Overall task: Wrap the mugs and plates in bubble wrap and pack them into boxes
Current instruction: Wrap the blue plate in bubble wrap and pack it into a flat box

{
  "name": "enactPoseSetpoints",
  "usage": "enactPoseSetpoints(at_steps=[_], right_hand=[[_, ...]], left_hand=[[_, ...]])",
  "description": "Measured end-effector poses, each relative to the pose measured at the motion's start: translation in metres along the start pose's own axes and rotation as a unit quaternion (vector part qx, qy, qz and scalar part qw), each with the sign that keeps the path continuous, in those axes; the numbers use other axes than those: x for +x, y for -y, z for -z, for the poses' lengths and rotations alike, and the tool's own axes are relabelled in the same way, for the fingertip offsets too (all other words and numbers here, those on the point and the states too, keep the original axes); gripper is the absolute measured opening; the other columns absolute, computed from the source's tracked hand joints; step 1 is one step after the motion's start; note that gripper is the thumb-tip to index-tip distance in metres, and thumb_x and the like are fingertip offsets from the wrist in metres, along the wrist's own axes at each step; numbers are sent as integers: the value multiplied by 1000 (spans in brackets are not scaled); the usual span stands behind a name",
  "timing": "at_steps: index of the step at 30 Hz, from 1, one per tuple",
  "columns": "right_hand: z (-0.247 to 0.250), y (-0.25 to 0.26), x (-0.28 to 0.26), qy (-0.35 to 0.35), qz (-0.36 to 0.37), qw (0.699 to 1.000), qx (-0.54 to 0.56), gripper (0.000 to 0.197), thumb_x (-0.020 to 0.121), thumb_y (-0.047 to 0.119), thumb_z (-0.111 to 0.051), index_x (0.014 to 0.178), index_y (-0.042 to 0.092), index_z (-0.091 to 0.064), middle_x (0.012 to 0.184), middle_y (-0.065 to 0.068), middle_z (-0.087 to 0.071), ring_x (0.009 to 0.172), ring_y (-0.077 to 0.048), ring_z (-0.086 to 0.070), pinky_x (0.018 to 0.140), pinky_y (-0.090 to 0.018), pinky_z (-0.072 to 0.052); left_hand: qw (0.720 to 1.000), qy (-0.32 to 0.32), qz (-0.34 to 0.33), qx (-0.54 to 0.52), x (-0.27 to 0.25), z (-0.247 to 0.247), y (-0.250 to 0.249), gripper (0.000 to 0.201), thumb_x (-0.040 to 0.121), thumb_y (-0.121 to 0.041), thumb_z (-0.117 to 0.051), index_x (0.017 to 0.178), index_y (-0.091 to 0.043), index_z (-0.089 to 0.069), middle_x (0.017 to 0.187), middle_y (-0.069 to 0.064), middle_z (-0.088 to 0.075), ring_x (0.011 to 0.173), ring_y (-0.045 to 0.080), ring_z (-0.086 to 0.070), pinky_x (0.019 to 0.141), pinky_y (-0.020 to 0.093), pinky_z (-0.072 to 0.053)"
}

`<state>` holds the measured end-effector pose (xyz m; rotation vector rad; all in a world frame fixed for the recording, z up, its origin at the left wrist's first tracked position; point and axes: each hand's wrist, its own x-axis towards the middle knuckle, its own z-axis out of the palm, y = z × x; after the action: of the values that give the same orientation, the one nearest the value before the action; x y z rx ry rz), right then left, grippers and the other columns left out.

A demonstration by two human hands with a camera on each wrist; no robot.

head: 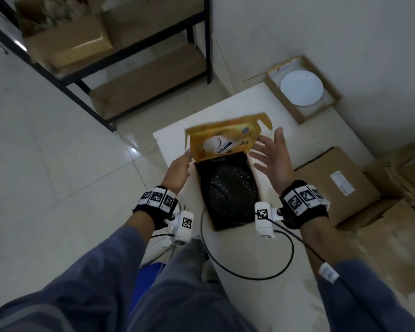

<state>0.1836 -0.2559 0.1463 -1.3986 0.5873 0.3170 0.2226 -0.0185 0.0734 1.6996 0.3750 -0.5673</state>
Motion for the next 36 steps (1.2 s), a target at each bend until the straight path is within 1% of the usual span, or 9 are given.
enactPoseSetpoints(at_steps=[3,6,9,12,17,22,29,32,36], right_hand=[[10,-9,-15,35,-10,999,1,96,65,85,-40,137,23,-56,139,0,-57,129,-16,-50,112,-39,-29],[16,-21,-28,56,9,998,3,63,90,67,-45,129,20,-60,136,2,-57,126,-10,-52,113,-30,-35],[11,-23,-38,48,22,997,48,44,100,45,-41,125,14,-60,126,3,-60,116,-7,-57,103,-23,-44],[0,-19,-39,30,43,997,51,57,95,52,-48,132,10,-58,121,11,-59,116,-2,-56,104,-24,-42],[-16,-3,-33,-19,39,997,71,59,100,56,-35,117,9,-67,106,8,-65,82,11,-65,66,-7,-46],[-26,8,-23,-39,43,995,79,35,102,52,-37,85,34,-61,84,22,-70,87,2,-64,81,-17,-42],[-17,-1,-21,9,42,997,63,31,101,41,-43,92,20,-64,75,16,-68,71,4,-66,67,-14,-46],[-3,-11,-24,40,31,998,40,31,99,32,-48,109,9,-67,85,16,-63,77,4,-62,81,-18,-44],[19,-28,-32,68,13,997,-39,43,90,30,-59,129,13,-63,126,3,-65,116,-9,-60,106,-27,-42]], left_hand=[[999,32,-22,19,-6,-5,9,27,107,-32,-33,121,-30,-55,127,-4,-49,125,15,-45,107,34,-36],[993,74,-48,78,-4,-9,17,37,105,-34,-37,135,-19,-53,134,-5,-50,128,17,-45,103,27,-34],[996,14,-46,76,-2,-15,19,43,100,-48,-42,126,-17,-56,123,-2,-57,118,19,-52,103,31,-37],[990,-35,-77,112,-2,-15,21,36,103,-40,-41,120,-12,-56,111,3,-59,106,22,-54,83,23,-36],[981,-98,-70,153,-5,-19,16,41,105,-38,-37,128,-12,-59,129,11,-61,119,26,-54,90,22,-36],[976,-150,-24,156,-17,-29,6,35,104,-16,-35,125,2,-56,125,20,-60,116,34,-55,87,31,-40],[997,-42,-23,60,-19,-27,11,32,100,-4,-46,132,-1,-49,119,10,-58,109,22,-56,80,10,-41],[1000,-13,6,-23,-26,-27,13,20,102,-10,-41,114,-15,-56,111,2,-58,106,17,-51,83,26,-39],[999,-26,38,-21,-30,-26,9,17,90,-29,-46,81,-17,-51,86,3,-55,81,17,-48,72,31,-35]])
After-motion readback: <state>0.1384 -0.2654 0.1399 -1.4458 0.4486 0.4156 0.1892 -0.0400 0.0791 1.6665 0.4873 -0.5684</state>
